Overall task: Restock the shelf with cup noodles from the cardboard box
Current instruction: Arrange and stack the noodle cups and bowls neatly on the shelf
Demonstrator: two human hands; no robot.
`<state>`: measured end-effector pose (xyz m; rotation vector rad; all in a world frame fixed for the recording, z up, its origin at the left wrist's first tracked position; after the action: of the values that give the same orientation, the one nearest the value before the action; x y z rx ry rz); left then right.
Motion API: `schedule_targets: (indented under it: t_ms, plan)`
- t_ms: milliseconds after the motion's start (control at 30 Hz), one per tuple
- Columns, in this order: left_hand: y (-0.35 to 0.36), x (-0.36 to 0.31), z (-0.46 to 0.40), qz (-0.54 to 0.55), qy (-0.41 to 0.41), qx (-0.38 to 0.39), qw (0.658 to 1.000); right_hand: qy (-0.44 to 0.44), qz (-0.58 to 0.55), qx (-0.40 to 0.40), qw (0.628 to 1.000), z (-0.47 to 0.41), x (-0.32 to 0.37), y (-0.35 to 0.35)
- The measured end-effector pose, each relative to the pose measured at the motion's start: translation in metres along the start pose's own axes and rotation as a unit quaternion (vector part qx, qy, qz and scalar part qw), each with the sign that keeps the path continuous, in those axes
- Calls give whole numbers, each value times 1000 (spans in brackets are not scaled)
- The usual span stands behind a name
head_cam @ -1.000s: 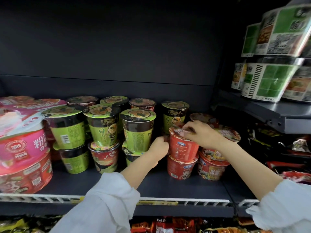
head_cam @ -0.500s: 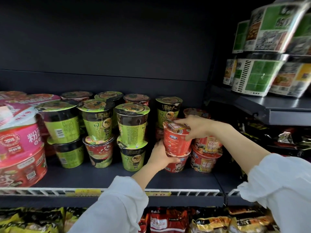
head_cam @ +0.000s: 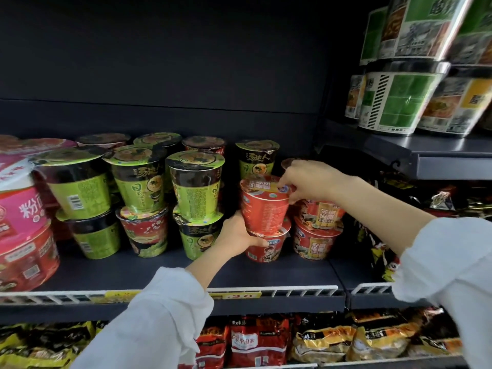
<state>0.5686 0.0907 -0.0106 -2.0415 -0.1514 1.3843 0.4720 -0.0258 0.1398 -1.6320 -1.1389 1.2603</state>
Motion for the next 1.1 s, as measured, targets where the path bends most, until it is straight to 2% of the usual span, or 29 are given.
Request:
schedule_targets:
  t_ms: [133, 200, 267, 333, 400, 600, 667, 767, 1100]
  plan:
    - [2, 6, 3, 37, -33, -15, 999, -38, 65, -105, 992, 14, 11, 8]
    - [2, 7, 4, 50, -40, -20, 998, -56, 26, -173, 983, 23, 12, 16]
    - [2, 8, 4, 53, -41, -20, 998, -36, -57, -199, 978, 29, 6, 25]
    - [3, 7, 5, 47, -40, -17, 998, -8, -154, -174, 973, 31, 1, 32]
    - [2, 5, 5, 39, -39, -15, 998, -2, -200, -149, 968, 31, -1, 35]
    - [2, 4, 6, 37, -37, -14, 999, -16, -84, -168, 982, 27, 2, 30]
    - [2, 4, 6, 40, -38, -13, 998, -10, -130, -158, 979, 24, 8, 30]
    - [2, 4, 5, 43, -42, -10, 998, -15, -173, -89, 981, 15, 5, 35]
    - [3, 3, 4, 19, -39, 2, 999, -28, -77, -87, 993, 13, 10, 23]
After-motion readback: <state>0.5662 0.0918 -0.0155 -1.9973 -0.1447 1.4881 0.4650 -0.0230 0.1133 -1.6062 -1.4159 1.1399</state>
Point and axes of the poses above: each hand's wrist, its own z-axis away from the middle knuckle, its own y-axis out of the palm, x = y × z, the point moved 2 cm from there along -z, towards the middle knuckle, and after that the axes turned 13 degrees about -x, right-handed, at the moved point
